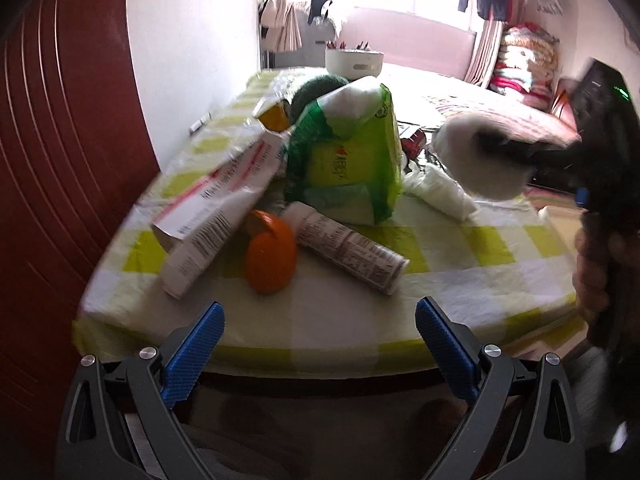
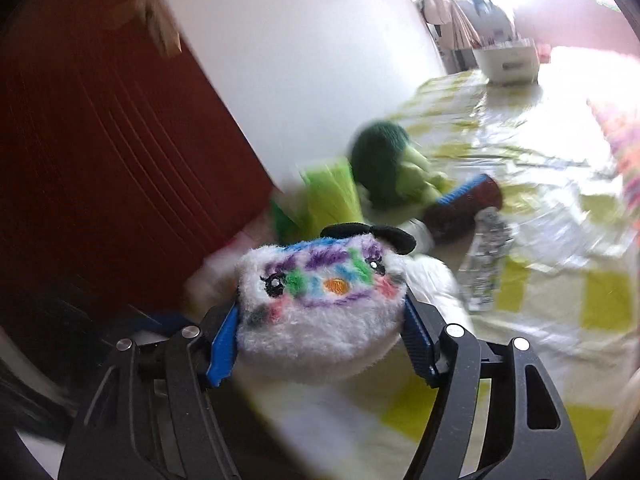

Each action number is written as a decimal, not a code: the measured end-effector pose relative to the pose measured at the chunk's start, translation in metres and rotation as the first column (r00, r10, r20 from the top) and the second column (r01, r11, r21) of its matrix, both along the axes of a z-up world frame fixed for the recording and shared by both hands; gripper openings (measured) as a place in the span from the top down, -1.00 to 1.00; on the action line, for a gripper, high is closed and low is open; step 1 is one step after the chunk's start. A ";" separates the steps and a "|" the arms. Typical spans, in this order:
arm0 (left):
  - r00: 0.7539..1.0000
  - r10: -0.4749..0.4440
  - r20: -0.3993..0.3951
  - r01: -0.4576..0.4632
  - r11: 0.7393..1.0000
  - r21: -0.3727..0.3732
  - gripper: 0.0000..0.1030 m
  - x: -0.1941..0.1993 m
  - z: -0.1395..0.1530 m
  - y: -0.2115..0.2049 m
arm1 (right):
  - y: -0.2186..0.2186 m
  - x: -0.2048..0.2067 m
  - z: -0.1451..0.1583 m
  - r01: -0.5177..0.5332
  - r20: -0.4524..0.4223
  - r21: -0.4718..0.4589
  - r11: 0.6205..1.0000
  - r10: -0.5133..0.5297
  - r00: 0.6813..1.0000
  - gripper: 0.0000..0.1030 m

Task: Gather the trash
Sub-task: 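Lift the plush pouch with the right tool while the left tool grasps the spray can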

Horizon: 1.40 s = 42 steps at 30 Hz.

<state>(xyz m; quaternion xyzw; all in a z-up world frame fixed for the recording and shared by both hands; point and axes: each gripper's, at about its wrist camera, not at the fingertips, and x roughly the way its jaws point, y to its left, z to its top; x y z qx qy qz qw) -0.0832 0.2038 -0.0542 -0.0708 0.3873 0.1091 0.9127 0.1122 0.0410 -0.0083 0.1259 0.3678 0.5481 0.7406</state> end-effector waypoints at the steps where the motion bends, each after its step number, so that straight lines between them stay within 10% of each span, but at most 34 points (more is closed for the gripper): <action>1: 1.000 0.003 -0.012 -0.003 1.000 -0.028 -0.82 0.003 -0.001 0.001 | -0.007 0.003 0.000 -0.007 -0.050 0.063 0.998 0.010 0.999 -0.30; 10: 0.997 0.050 -0.064 -0.064 0.967 -0.248 -0.81 0.041 0.003 0.000 | -0.038 0.020 0.001 0.033 -0.180 0.226 0.974 0.009 0.984 -0.36; 28: 0.902 0.219 -0.373 -0.349 0.877 -0.329 -0.81 0.111 -0.011 0.015 | -0.060 0.015 0.014 0.085 -0.131 0.277 0.957 -0.050 0.990 -0.44; 42: 0.902 0.157 -0.402 -0.314 0.878 -0.362 0.14 0.118 -0.019 0.033 | -0.085 0.011 0.017 0.142 -0.122 0.302 0.943 -0.109 0.987 -0.47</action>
